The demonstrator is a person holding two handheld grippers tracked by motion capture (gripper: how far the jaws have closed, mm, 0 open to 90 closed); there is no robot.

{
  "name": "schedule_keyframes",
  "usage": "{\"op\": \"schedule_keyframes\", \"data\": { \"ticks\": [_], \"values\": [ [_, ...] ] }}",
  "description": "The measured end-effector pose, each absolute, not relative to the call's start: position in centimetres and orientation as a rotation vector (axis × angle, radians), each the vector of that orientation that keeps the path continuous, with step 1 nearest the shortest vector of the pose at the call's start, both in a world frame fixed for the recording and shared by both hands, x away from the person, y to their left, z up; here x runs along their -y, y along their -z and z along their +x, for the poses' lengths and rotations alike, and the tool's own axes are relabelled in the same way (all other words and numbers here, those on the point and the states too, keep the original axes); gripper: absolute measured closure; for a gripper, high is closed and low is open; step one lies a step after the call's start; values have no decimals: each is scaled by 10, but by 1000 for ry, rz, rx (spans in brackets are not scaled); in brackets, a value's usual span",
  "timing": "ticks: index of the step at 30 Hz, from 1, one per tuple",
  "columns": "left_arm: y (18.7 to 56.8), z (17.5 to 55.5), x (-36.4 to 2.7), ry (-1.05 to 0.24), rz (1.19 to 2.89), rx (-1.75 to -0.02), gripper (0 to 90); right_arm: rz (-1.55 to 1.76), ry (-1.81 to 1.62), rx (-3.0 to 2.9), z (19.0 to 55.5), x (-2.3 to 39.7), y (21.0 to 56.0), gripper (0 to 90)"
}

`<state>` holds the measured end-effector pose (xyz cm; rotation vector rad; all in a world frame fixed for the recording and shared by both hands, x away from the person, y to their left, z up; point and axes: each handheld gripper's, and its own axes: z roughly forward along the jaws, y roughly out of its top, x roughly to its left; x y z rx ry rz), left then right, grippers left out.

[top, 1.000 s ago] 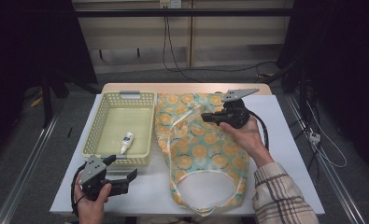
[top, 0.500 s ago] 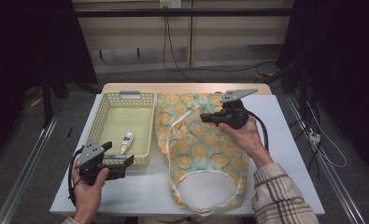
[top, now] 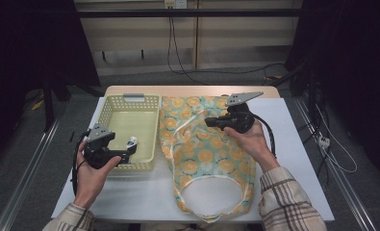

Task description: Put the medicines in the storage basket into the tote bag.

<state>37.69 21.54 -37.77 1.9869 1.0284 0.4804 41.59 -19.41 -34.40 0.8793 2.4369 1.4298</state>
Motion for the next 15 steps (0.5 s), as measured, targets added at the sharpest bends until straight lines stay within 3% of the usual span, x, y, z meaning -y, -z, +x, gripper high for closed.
{"op": "schedule_keyframes", "data": {
  "ticks": [6,15],
  "values": [
    [383,398,-210,-442,2078,-1072,92,875,-1444,-2429,417,195,344,900],
    [388,428,-210,-389,2167,-1143,169,873,-1440,-2440,419,194,346,900]
  ]
}}
